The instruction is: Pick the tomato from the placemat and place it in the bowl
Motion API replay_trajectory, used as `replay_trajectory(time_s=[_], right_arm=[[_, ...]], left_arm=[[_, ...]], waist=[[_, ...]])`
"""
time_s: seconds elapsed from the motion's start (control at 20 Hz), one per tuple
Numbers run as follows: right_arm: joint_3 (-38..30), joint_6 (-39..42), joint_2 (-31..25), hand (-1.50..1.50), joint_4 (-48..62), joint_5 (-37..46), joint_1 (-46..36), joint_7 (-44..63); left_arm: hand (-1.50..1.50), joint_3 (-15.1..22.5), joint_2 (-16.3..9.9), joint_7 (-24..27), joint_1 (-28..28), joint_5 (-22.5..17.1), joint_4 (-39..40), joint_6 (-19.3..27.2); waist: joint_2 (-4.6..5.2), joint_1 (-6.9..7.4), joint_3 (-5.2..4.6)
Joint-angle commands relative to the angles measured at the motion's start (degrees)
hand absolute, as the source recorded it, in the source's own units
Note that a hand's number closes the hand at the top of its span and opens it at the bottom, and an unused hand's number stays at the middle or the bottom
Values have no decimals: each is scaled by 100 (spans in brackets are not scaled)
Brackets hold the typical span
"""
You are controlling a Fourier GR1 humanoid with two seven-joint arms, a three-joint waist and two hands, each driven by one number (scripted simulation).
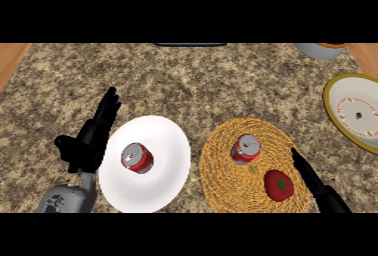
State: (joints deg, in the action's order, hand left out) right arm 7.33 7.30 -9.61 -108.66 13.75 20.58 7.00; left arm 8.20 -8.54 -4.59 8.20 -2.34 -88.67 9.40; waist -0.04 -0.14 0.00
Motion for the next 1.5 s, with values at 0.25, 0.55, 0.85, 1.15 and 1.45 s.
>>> replay_trajectory(time_s=[0.25, 0.55, 0.85, 1.15, 1.45], right_arm=[[53, -557, 23, -150, 646, 1103, 23, -188], [-234, -125, -81, -150, 1436, 813, -678, -326], [635, -274, -193, 150, 1575, 1836, -634, -1045], [424, -30, -258, 150, 1533, 1561, -710, -1229], [-57, 1962, -2385, 150, 1301, 319, -100, -3838]], left_arm=[[0, 83, 292, 315, -247, 291, 122, 28], [0, -76, 110, -84, -529, 266, -509, -215], [0, -297, 191, -158, 137, 210, 9, -252], [0, -208, 434, 152, -10, 368, 196, -277], [0, -357, 241, -84, 1, 272, -21, -272]], waist=[[0, -3, 0], [-2, 29, 2], [2, 10, 2], [2, -2, 0], [-24, -111, 13]])
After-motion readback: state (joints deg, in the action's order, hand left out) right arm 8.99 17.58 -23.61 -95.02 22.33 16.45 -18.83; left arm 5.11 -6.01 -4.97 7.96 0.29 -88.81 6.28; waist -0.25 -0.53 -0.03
